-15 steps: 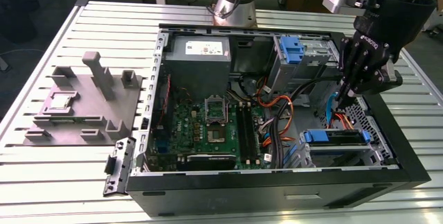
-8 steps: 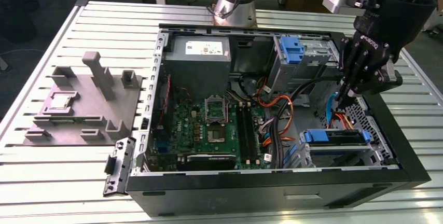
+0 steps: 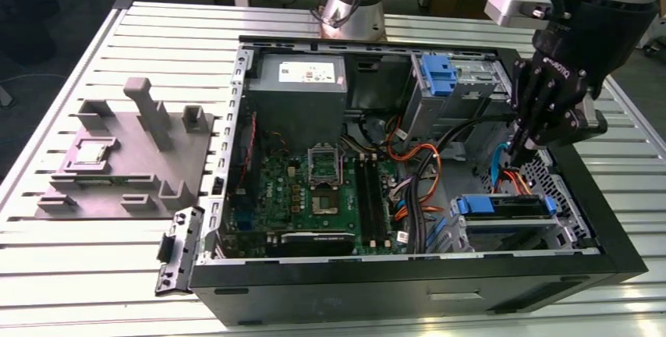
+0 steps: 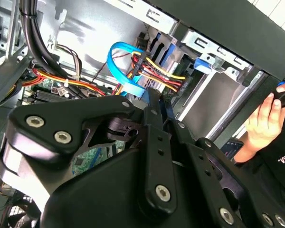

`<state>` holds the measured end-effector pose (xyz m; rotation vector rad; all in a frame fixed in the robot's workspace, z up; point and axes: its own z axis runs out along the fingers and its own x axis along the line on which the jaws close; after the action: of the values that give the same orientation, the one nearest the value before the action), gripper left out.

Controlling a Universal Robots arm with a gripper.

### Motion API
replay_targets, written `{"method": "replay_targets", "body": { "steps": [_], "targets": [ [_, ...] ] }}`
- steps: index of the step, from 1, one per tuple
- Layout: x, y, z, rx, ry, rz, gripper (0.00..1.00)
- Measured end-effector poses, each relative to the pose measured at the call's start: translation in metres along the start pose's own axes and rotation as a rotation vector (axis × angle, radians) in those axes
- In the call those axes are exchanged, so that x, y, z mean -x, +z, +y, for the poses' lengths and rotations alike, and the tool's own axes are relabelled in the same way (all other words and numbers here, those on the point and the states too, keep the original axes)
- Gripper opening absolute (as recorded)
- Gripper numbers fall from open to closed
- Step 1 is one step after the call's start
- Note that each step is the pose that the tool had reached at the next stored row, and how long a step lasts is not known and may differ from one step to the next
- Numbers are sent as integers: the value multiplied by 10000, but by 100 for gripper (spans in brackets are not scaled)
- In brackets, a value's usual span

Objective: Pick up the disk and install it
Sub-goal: 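Insert the second disk wire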

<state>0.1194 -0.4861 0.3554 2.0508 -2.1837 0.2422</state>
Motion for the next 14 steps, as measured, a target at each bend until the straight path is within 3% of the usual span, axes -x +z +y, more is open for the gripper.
{"method": "replay_targets", "body": {
  "steps": [3,5,7,14],
  "targets": [
    [-8,6,9,-125,0,-122,16],
    [-23,15,11,-165,5,-254,16],
    [-53,25,14,-184,9,-333,16],
    [-156,53,21,-198,8,-344,16]
  ]
}}
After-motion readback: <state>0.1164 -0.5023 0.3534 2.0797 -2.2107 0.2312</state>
